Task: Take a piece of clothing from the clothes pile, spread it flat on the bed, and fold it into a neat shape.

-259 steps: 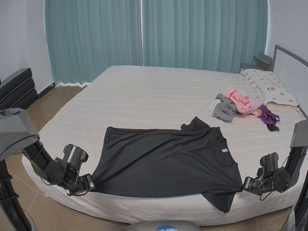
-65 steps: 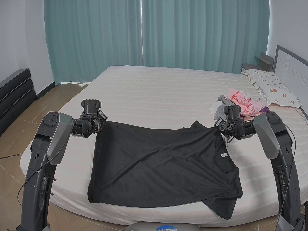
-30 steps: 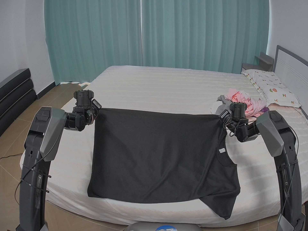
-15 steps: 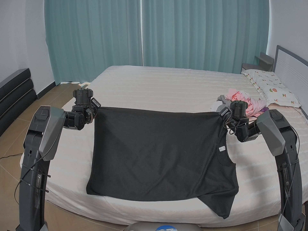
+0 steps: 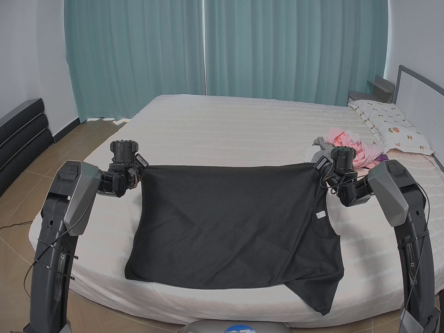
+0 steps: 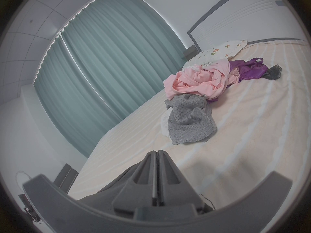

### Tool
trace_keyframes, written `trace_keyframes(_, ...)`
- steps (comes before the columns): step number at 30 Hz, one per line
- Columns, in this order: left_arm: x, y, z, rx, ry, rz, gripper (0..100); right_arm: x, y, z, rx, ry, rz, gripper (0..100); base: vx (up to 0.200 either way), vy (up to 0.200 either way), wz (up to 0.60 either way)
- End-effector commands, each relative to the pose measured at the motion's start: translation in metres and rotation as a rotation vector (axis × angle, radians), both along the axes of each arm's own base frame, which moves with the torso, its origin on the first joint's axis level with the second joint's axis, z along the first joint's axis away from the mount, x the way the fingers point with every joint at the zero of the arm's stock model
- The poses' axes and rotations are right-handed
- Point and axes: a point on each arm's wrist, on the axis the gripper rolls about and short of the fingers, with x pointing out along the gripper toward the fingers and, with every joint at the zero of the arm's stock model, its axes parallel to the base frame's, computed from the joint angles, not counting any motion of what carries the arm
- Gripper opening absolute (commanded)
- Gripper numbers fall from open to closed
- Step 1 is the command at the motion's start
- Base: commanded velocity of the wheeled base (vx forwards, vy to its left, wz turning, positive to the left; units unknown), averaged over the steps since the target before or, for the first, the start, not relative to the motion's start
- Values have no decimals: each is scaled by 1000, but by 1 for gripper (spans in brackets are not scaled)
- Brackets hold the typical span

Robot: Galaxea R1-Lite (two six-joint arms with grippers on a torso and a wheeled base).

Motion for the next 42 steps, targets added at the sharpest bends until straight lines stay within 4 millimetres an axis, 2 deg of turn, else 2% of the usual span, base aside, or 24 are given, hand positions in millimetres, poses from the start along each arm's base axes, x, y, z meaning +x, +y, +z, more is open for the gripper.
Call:
trace_keyframes(1, 0, 1, -17, 1, 32, 2, 0, 1, 1, -14, -8, 22, 7, 0, 0, 0, 0)
trace_keyframes(7, 0, -3, -31, 3, 60, -8, 0, 0, 9, -33, -17, 59, 25, 0, 0, 0, 0)
trace_keyframes(17, -1, -8, -45, 9, 85, -19, 0, 4, 12, -42, -25, 72, 30, 0, 0, 0, 0)
trace_keyframes(18, -1, -7, -47, 9, 91, -18, 100, 3, 12, -45, -25, 81, 30, 0, 0, 0, 0)
trace_keyframes(19, -1, -8, -48, 9, 91, -19, 100, 3, 12, -45, -26, 83, 30, 0, 0, 0, 0)
trace_keyframes(20, -1, -7, -49, 9, 93, -18, 100, 3, 12, -45, -26, 83, 30, 100, 0, 0, 0)
trace_keyframes(25, -1, -6, -45, 10, 102, -13, 100, 1, 11, -35, -17, 67, 33, 100, 0, 0, 0)
trace_keyframes(27, -2, -5, -36, 9, 107, -9, 100, -1, 6, -15, -4, 47, 27, 100, 0, 0, 0)
trace_keyframes(28, -4, -3, -24, 7, 103, -3, 100, -6, 1, -5, 1, 48, 23, 100, 0, 0, 0)
trace_keyframes(29, -5, -3, -19, 5, 102, -3, 100, -8, -1, -2, 6, 48, 20, 100, 0, 0, 0)
trace_keyframes(30, -11, 0, -2, -2, 102, 7, 100, -17, -3, 13, 27, 50, 25, 100, 0, 0, 0)
trace_keyframes(34, -39, 8, 37, -40, 121, 5, 100, -53, -4, 43, 92, 97, 92, 100, 0, 0, 0)
trace_keyframes(38, -83, 8, 59, -70, 193, -46, 100, -109, 3, 63, 145, 191, 184, 100, 0, 0, 0)
trace_keyframes(42, -123, 6, 66, -97, 262, -99, 100, -151, 8, 67, 158, 263, 213, 100, 0, 0, 0)
